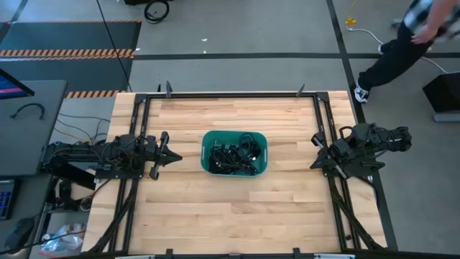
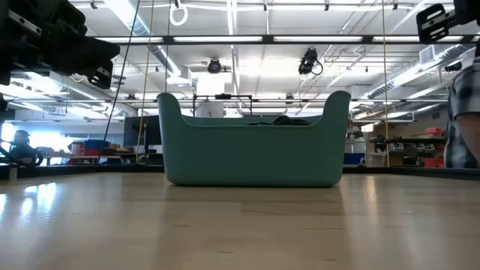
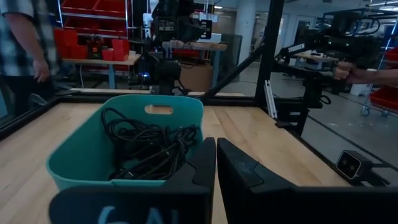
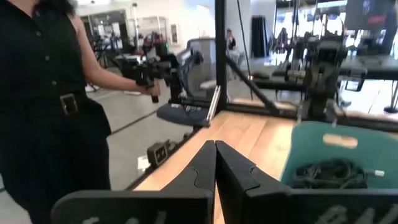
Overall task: Pick and place USB-C Cables
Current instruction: Adjust the green bin
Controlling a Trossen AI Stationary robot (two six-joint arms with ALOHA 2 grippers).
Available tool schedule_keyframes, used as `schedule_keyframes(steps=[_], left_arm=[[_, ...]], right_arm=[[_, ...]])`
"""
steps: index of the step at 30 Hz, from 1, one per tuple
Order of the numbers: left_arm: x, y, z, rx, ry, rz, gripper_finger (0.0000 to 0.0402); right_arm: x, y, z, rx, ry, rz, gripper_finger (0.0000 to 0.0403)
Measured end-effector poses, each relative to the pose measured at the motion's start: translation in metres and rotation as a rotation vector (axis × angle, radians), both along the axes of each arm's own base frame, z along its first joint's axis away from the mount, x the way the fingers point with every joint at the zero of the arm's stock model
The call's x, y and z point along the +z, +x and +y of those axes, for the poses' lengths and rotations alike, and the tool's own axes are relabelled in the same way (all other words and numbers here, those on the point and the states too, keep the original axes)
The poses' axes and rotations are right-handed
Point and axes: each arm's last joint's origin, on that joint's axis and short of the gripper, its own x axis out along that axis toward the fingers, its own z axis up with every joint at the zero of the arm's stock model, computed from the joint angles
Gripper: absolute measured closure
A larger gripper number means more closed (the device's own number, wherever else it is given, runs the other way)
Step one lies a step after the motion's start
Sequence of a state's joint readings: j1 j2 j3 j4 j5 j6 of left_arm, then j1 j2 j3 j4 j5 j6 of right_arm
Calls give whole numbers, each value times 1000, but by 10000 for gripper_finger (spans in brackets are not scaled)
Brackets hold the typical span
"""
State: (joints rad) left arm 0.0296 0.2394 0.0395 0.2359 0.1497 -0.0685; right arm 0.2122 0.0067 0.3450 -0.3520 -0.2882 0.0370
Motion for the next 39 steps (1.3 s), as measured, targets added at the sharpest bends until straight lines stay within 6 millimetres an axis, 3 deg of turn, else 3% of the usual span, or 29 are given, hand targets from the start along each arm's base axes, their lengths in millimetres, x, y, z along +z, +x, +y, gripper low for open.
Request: schedule_keyframes(steps=[6, 15, 19, 28, 39], left_arm=[[0, 0, 0, 0, 1, 0, 381], [3, 0, 0, 0, -3, -26, 381], [3, 0, 0, -1, -16, -25, 381], [2, 0, 0, -2, -24, -18, 381], [-4, 0, 1, 49, -26, 50, 381]], right_arm=[[-3, 2, -1, -52, -41, -19, 387], [-51, 27, 4, -79, -1, -32, 387], [-62, 31, 4, -84, 21, -24, 387], [-73, 35, -2, -312, -36, -9, 387], [-75, 38, -8, -368, -78, 7, 387]])
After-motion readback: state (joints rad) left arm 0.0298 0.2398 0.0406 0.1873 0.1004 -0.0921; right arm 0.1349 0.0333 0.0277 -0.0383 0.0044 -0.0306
